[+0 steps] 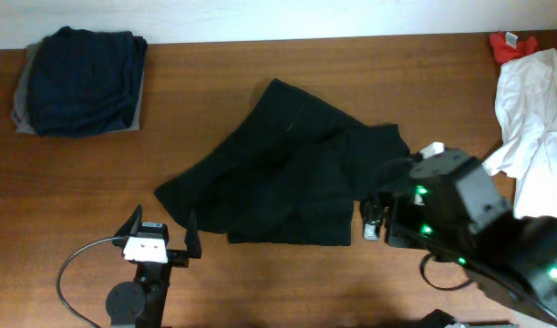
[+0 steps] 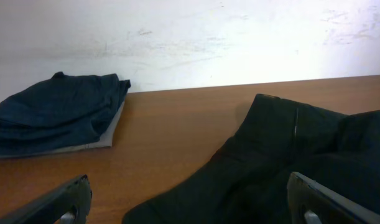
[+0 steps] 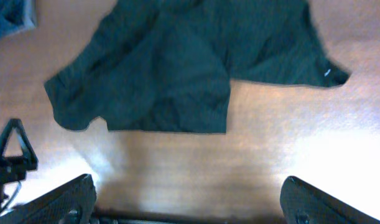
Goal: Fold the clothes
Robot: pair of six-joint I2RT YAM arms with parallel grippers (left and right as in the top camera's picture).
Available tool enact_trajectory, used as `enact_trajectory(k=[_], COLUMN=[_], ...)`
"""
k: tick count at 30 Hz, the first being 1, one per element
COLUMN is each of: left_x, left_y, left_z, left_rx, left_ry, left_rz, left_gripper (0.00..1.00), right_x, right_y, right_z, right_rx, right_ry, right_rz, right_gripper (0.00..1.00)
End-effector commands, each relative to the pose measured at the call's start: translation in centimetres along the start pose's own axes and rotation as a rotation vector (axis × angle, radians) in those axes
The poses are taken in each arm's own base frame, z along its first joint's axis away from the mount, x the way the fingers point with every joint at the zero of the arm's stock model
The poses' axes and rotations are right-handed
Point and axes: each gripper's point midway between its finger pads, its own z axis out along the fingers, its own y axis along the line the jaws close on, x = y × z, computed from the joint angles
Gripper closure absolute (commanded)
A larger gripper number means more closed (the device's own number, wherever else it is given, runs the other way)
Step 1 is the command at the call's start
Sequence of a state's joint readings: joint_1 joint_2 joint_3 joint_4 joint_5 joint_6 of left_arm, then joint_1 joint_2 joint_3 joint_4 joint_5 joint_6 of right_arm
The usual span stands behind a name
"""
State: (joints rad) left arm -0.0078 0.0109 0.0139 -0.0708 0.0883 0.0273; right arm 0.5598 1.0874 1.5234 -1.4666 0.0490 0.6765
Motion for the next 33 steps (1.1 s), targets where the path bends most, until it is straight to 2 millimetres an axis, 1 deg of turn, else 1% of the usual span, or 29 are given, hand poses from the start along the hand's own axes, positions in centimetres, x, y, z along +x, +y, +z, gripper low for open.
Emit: enact_trajectory(k=[1,4,6,9,14,15,18,22,23,25,27,29,31,33], left_x=[0.2,0.2,0.2,0.2,0.2,0.2,0.2,0.2,0.2,0.2,0.2,0.2,0.2,0.2], left_y=[0.2,0.2,0.2,0.2,0.2,0.2,0.2,0.2,0.2,0.2,0.2,0.2,0.2,0.2], left_z=[0.0,0.0,0.0,0.0,0.0,0.0,0.0,0.0,0.0,0.0,0.0,0.0,0.0,0.0], left_rx=[-0.012,-0.012,-0.012,-0.012,-0.011,-0.012,-0.012,-0.012,-0.012,-0.011,-0.012,-0.011,-0.011,-0.011], left_ry=[0.003,0.003,0.003,0.003,0.003,0.003,0.003,0.003,0.003,0.003,0.003,0.003,0.003,0.003], left_rz=[0.015,0.015,0.015,0.015,0.015,0.015,0.015,0.015,0.015,0.015,0.015,0.015,0.015,0.015], left_gripper=[0.01,0.01,0.01,0.01,0.0,0.01,0.01,0.01,0.01,0.0,0.01,0.0,0.0,0.01], right_x=[1.9,2.6,3.0,3.8,4.6,4.7,5.0,6.1,6.5,7.3,8.0,8.6,8.8,8.7], right_y=[0.8,1.2,1.0,-0.7,-2.4,-2.8,-3.8,-5.2,-5.9,-7.8,-9.2,-10.0,-10.3,-9.6], right_z=[2.1,4.0,5.8,9.6,15.5,17.2,20.5,24.0,24.9,26.4,27.4,28.1,28.6,29.0], right_rx=[-0.045,-0.068,-0.056,0.019,0.098,0.124,0.185,0.273,0.302,0.364,0.401,0.407,0.415,0.367], right_ry=[0.095,0.131,0.143,0.145,0.142,0.139,0.155,0.237,0.266,0.327,0.377,0.418,0.433,0.44], right_rz=[0.017,0.018,0.017,0.016,0.01,-0.01,-0.033,-0.035,-0.025,0.008,0.044,0.073,0.077,0.031], right_gripper=[0.02,0.02,0.02,0.02,0.01,0.01,0.15,0.16,0.18,0.24,0.32,0.39,0.41,0.44])
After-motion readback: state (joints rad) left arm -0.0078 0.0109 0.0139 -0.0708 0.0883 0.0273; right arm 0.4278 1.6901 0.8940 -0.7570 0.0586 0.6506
